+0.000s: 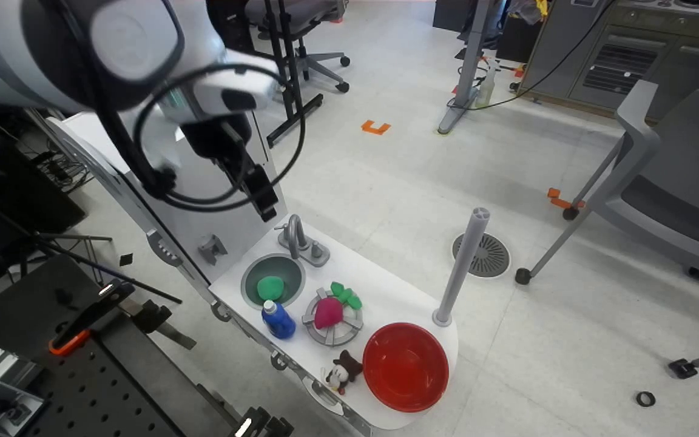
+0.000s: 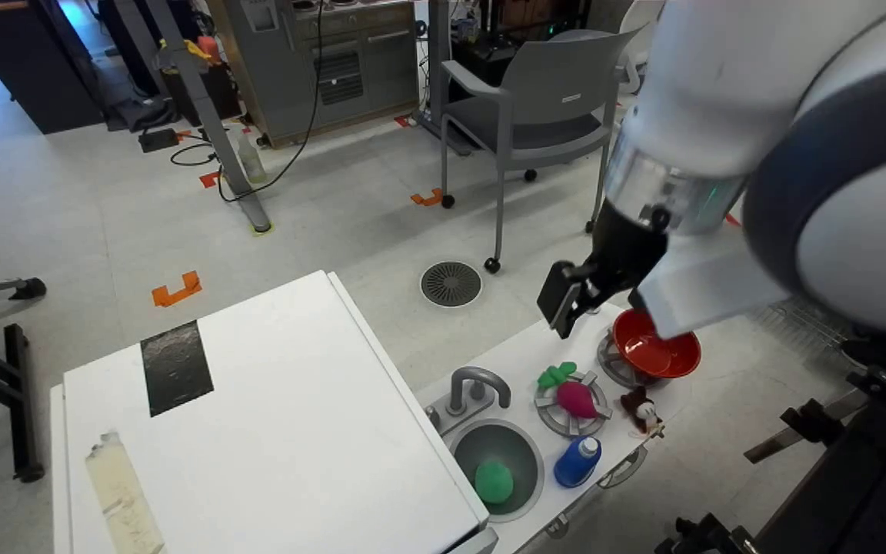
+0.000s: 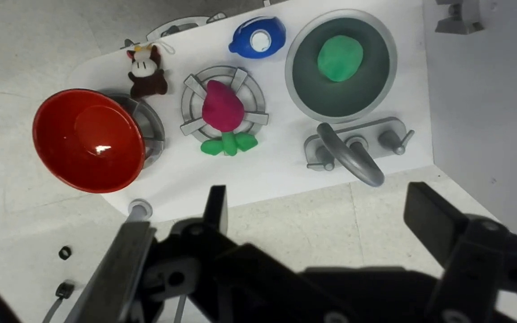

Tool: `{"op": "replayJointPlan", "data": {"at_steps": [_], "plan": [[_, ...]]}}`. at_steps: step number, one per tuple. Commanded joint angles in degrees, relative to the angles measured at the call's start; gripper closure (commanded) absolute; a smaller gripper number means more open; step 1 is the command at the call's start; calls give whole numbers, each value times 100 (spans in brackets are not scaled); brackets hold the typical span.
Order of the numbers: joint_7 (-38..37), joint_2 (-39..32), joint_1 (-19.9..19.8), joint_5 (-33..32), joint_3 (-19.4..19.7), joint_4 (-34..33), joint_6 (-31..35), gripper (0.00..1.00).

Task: Move the faucet to the left.

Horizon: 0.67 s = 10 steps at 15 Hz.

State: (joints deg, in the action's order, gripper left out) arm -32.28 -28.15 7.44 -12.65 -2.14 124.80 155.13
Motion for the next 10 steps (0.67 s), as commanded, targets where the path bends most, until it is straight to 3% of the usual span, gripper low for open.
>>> {"op": "replayJointPlan", "data": {"at_steps": [1, 7, 10], "plan": [[5, -1435, 871, -340, 863, -763, 776, 0], [439, -3367, 1097, 604, 859, -2371, 904, 0], [464, -4152, 1371, 771, 1108, -3221, 1121, 0]]}}
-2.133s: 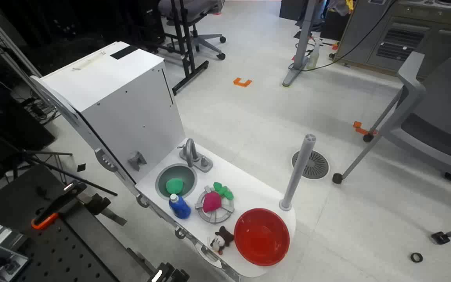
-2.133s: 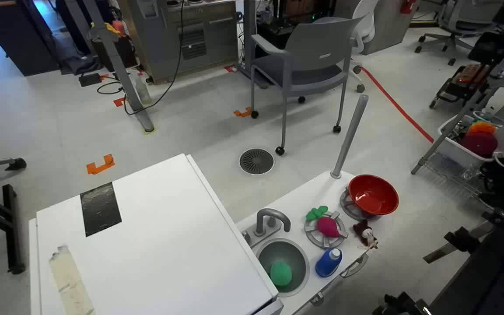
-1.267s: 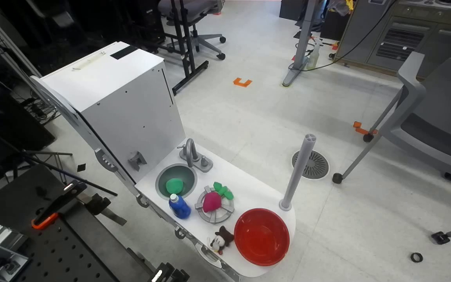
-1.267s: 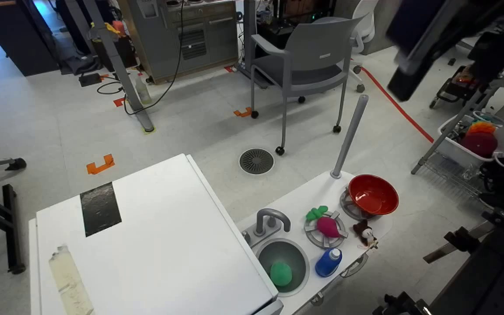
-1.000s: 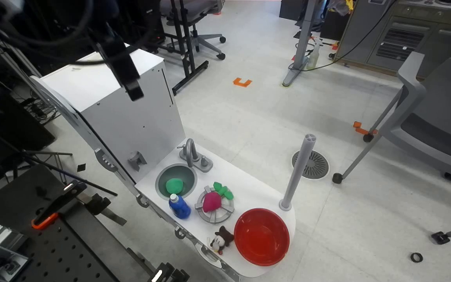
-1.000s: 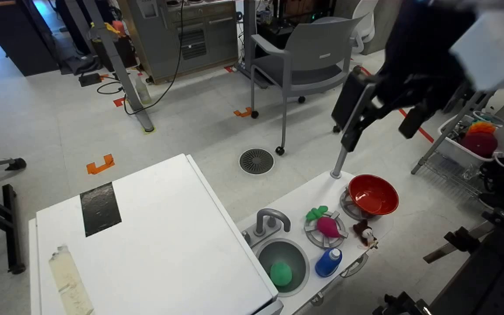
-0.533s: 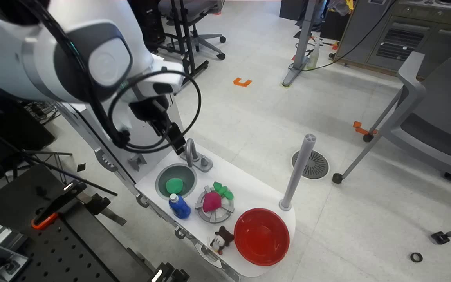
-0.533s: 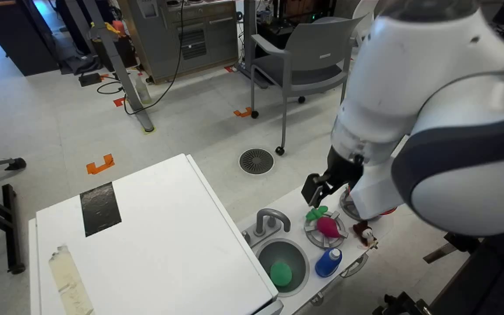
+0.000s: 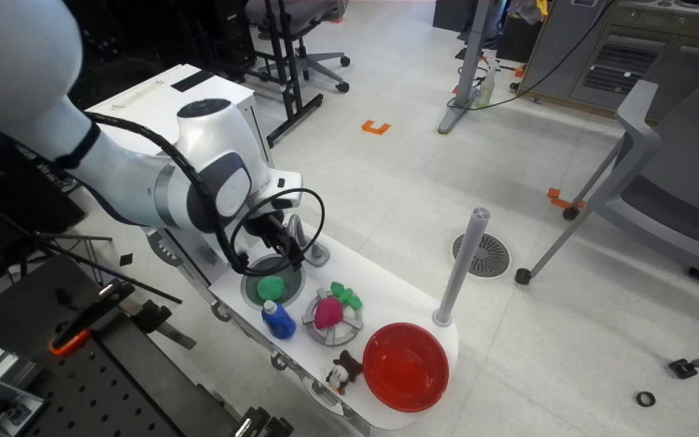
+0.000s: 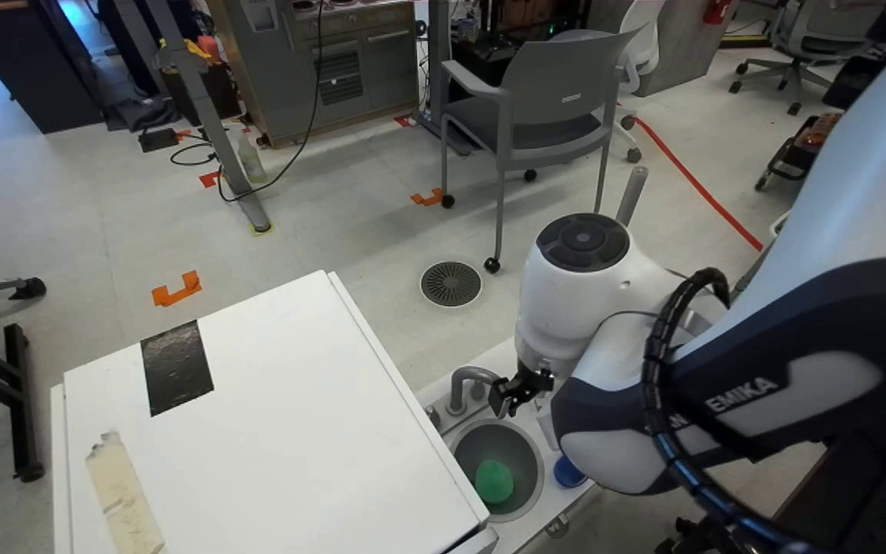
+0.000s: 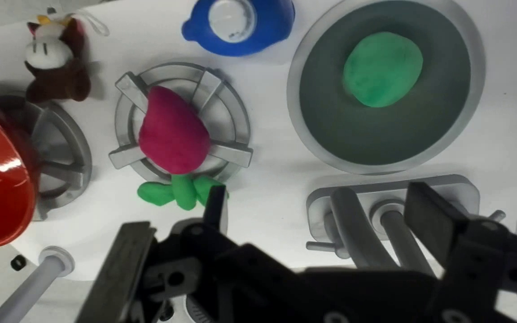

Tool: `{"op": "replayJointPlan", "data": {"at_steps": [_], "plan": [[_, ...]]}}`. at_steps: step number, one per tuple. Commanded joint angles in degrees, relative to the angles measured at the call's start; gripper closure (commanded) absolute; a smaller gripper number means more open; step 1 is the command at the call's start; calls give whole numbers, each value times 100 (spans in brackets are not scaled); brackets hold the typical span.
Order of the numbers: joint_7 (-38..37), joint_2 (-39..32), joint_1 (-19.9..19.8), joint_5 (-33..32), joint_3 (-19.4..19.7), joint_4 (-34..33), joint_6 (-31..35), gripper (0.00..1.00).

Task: Move the faucet to the left.

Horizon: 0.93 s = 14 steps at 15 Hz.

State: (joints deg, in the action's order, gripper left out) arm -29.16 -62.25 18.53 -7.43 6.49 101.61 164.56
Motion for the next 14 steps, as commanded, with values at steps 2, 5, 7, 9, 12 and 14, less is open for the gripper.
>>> {"op": "replayJointPlan", "data": {"at_steps": [2, 5, 7, 9, 12, 14], "plan": [[176, -1136, 355, 332, 334, -1383, 188, 0], [246, -1531, 472, 347, 377, -1884, 256, 0], [306, -1724, 563, 327, 388, -2126, 361, 0], [380, -1892, 644, 313, 402, -2330, 422, 0], [480, -1841, 682, 347, 265, -2272, 487, 0], [566, -1669, 667, 365, 113, -2072, 513, 0]]}}
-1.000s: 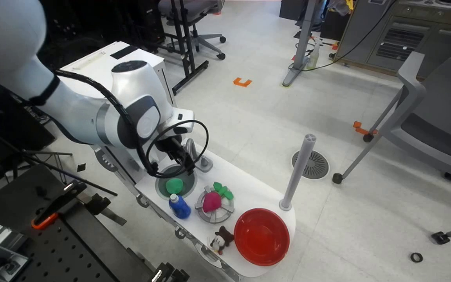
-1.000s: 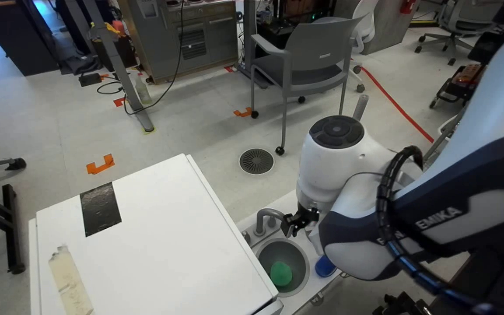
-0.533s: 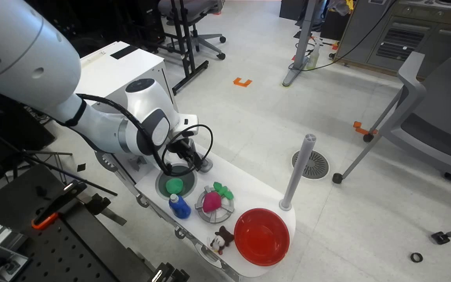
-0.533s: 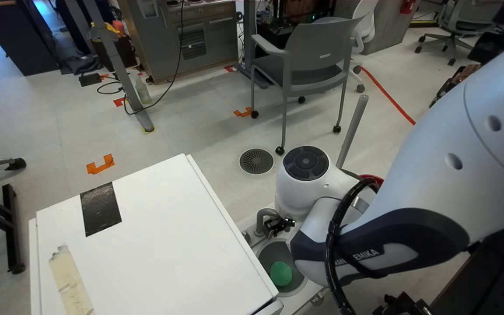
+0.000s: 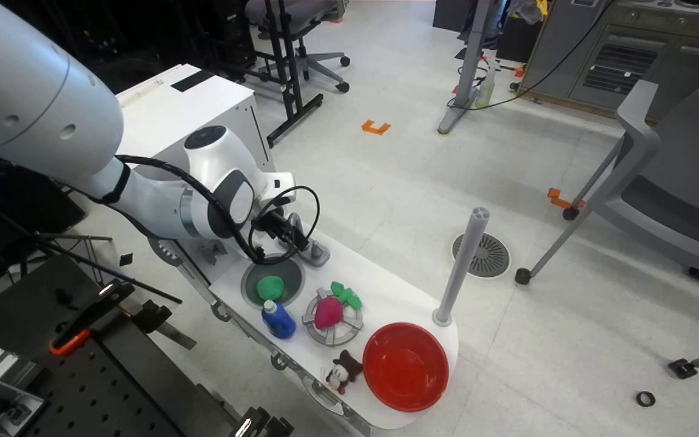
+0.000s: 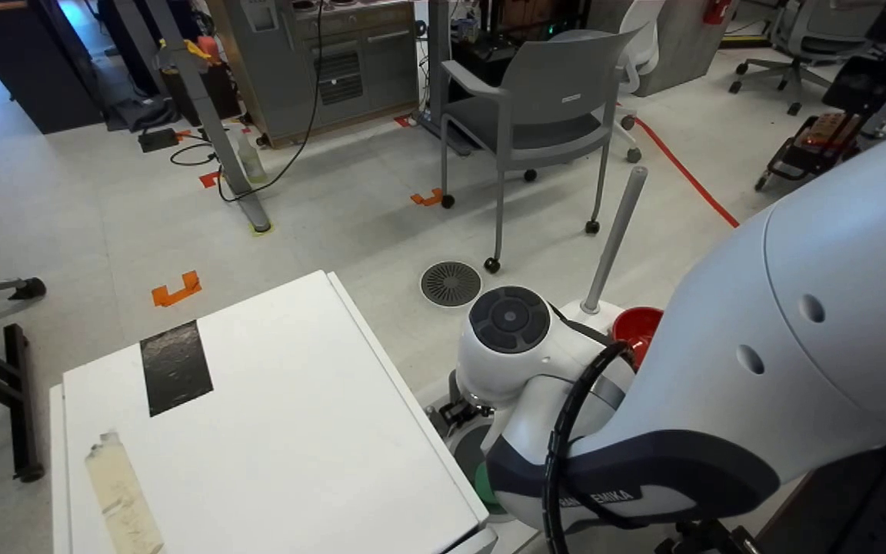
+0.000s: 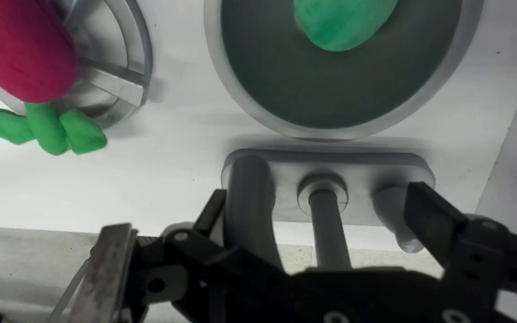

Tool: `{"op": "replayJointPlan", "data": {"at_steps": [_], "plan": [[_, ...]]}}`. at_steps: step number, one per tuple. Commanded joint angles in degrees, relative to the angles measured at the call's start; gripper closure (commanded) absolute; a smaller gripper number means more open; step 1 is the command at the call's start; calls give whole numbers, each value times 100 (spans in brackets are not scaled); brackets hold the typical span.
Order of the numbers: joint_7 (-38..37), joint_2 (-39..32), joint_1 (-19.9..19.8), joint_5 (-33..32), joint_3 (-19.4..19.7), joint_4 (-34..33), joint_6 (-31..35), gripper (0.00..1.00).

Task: Move the faucet to the left.

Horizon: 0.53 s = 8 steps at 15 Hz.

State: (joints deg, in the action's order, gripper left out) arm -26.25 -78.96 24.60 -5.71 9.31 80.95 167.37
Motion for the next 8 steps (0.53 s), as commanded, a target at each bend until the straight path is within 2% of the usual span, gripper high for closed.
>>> {"op": "replayJointPlan", "data": {"at_steps": [1, 5, 8], "plan": [[321, 66, 42, 208, -253, 64, 230, 0], [466, 264, -70, 387, -716, 228, 45, 0], [394, 219, -120, 454, -731, 171, -69, 0]]}}
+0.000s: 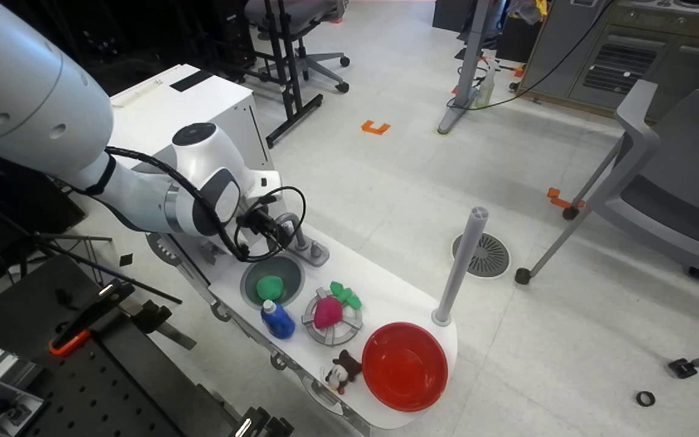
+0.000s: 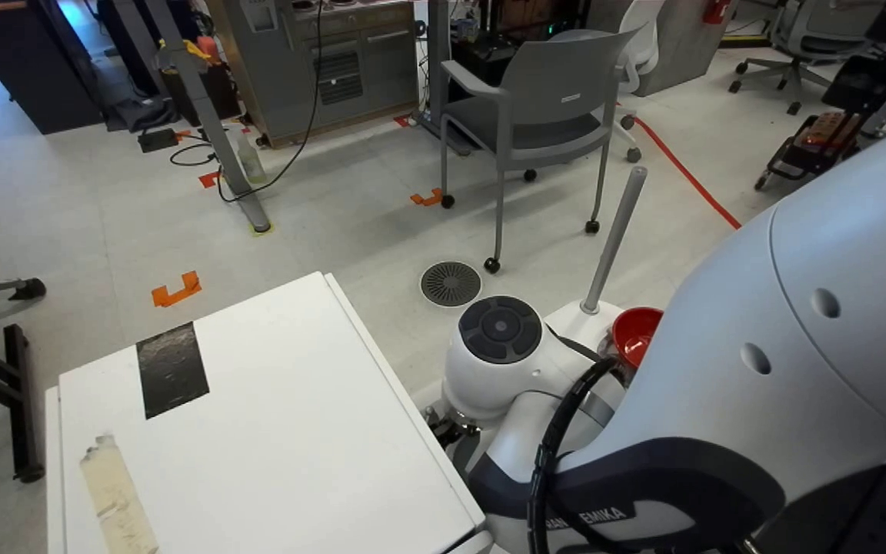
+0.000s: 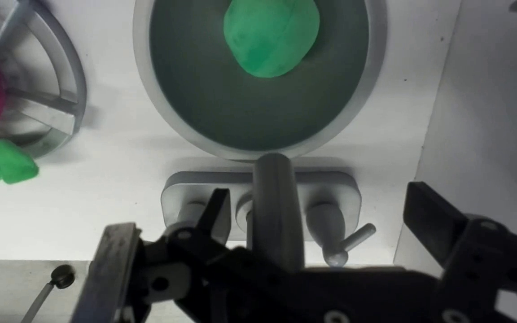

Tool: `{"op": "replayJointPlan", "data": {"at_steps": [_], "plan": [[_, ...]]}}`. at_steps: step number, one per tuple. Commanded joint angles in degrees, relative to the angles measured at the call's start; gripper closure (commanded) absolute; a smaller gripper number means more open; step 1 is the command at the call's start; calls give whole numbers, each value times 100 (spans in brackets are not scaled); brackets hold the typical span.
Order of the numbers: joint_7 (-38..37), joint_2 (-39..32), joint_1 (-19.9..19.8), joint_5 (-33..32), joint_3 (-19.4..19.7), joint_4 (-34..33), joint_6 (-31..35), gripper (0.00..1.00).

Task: Move the faucet to the left.

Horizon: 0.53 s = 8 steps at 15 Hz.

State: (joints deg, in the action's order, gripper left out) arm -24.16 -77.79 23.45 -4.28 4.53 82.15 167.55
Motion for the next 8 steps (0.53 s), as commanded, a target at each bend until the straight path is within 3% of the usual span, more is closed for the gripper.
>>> {"op": "replayJointPlan", "data": {"at_steps": [1, 5, 8], "plan": [[177, 100, -28, 330, -274, 52, -96, 0], [128, 242, -135, 483, -313, 182, -257, 0], [-72, 672, -119, 680, -201, 637, -927, 0]]}}
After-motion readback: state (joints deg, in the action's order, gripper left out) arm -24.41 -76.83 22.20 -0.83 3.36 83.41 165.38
